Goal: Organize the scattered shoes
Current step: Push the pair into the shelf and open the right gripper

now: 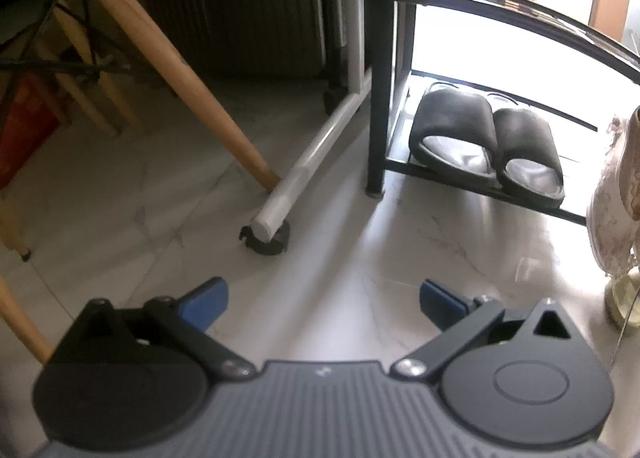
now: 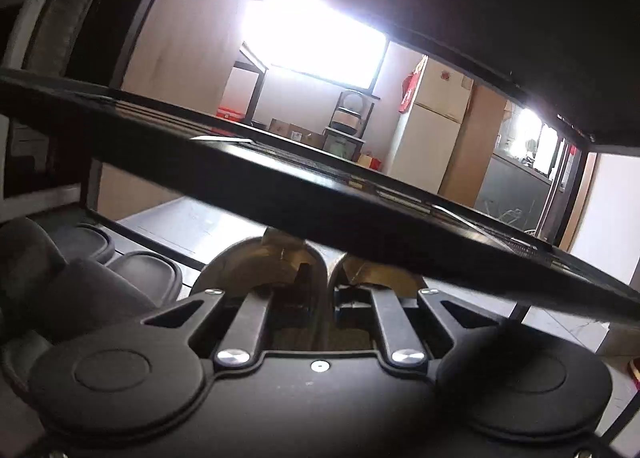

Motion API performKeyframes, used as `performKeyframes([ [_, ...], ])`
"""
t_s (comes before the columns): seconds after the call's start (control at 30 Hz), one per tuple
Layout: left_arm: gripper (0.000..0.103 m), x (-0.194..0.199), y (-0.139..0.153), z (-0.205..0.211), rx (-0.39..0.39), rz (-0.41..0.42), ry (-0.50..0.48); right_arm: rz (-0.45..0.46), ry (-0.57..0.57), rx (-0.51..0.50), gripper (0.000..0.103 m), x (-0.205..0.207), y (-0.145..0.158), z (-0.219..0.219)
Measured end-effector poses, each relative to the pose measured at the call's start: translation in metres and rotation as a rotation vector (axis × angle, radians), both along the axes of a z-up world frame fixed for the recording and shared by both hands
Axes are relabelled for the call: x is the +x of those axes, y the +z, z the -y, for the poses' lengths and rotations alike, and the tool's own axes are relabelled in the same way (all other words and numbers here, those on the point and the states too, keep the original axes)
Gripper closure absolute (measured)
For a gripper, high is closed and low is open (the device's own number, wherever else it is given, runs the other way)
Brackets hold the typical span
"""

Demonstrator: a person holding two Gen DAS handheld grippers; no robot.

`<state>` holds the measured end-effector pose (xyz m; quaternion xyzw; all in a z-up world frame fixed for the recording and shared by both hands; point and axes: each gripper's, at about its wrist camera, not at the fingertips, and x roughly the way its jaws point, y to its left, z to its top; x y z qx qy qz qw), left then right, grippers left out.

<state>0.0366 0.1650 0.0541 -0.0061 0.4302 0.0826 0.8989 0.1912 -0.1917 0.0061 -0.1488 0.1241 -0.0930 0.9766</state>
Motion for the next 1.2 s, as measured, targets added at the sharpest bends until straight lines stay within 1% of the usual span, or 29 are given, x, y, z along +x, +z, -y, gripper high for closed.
performKeyframes([
  [0.1,0.001,0.000,-0.002,0.004,0.018,-0.007,-0.017,-0.014,0.000,0.007,0.093,0.011,-0.007,0.006],
  [0.23,0.001,0.001,-0.003,0.008,0.026,-0.015,-0.030,-0.059,-0.005,0.033,0.092,0.026,-0.015,0.010],
  [0.27,0.001,0.001,-0.003,0.008,0.026,-0.015,-0.031,-0.067,-0.010,0.042,0.087,0.029,-0.015,0.010],
  [0.3,0.001,0.001,-0.003,0.008,0.028,-0.017,-0.032,-0.079,-0.010,0.046,0.073,0.030,-0.014,0.008],
  [0.37,0.001,0.002,-0.004,0.008,0.030,-0.020,-0.034,-0.099,0.010,0.047,0.057,0.029,-0.012,0.001],
  [0.43,0.001,0.003,-0.005,0.008,0.032,-0.023,-0.029,-0.100,0.036,0.014,0.054,0.022,-0.013,-0.006],
  [0.5,0.001,0.004,-0.005,0.007,0.025,-0.021,-0.026,-0.098,0.061,-0.034,0.045,0.014,-0.014,-0.014],
  [0.53,0.001,0.004,-0.004,0.007,0.023,-0.018,-0.026,-0.093,0.078,-0.061,0.042,0.009,-0.015,-0.017],
  [0.57,0.001,0.004,-0.004,0.007,0.022,-0.016,-0.027,-0.087,0.101,-0.082,0.032,0.004,-0.013,-0.021],
  [0.6,0.001,0.003,-0.002,0.006,0.022,-0.011,-0.027,-0.082,0.129,-0.098,0.028,-0.002,-0.010,-0.023],
  [0.63,0.001,0.002,-0.001,0.006,0.017,-0.007,-0.027,-0.076,0.156,-0.114,0.025,-0.007,-0.007,-0.026],
  [0.67,0.001,0.002,-0.001,0.006,0.013,-0.003,-0.027,-0.089,0.174,-0.113,0.025,-0.012,-0.002,-0.027],
  [0.7,0.001,0.002,0.000,0.005,0.010,0.000,-0.028,-0.109,0.173,-0.097,0.023,-0.015,0.002,-0.026],
  [0.73,0.001,0.001,0.001,0.005,0.011,0.002,-0.028,-0.119,0.164,-0.083,0.023,-0.019,0.005,-0.025],
  [0.8,0.001,0.001,0.001,0.004,0.006,0.005,-0.029,-0.154,0.160,-0.035,0.023,-0.024,0.012,-0.024],
  [0.87,0.001,0.001,0.001,0.003,-0.003,0.006,-0.031,-0.191,0.163,0.035,0.023,-0.032,0.024,-0.022],
  [0.97,0.001,-0.001,0.003,0.002,-0.008,0.011,-0.037,-0.227,0.164,0.159,0.022,-0.054,0.038,-0.017],
  [1.07,0.001,-0.003,0.005,0.000,-0.019,0.021,-0.038,-0.247,0.172,0.275,0.022,-0.076,0.037,-0.013],
  [1.13,0.001,-0.004,0.007,-0.001,-0.026,0.028,-0.039,-0.260,0.129,0.319,0.022,-0.090,0.028,-0.014],
  [1.2,0.001,-0.005,0.008,-0.003,-0.034,0.034,-0.039,-0.318,0.020,0.331,0.022,-0.099,0.016,-0.024],
])
